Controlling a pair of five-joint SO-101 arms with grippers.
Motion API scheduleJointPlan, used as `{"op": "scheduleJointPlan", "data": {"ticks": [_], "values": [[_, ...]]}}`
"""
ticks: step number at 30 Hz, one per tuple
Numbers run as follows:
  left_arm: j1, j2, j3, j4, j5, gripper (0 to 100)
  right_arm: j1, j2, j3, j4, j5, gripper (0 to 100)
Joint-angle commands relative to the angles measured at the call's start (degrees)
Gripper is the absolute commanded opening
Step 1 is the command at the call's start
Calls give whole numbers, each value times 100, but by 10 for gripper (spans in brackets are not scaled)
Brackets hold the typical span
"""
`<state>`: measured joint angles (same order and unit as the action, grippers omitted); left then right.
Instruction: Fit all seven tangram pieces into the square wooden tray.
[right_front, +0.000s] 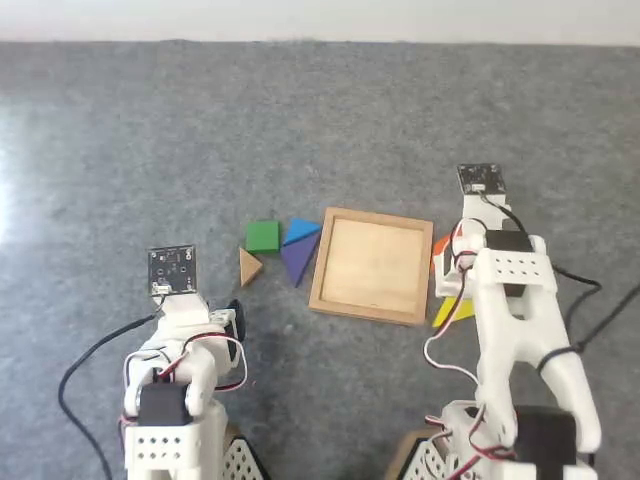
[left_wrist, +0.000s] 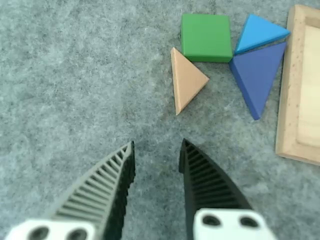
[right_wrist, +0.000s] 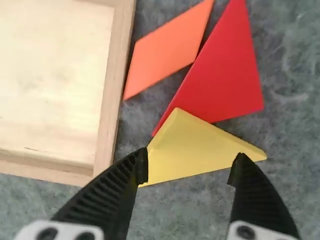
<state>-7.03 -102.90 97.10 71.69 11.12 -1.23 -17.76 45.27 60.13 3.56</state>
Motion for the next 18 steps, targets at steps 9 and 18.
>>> {"op": "scheduleJointPlan", "data": {"ticks": [9, 18], "values": [[-44, -79, -66, 26, 62, 143, -171, 804, 0, -277, -2084, 274], [-44, -79, -66, 26, 62, 143, -136, 1833, -624, -277, -3719, 275]]}}
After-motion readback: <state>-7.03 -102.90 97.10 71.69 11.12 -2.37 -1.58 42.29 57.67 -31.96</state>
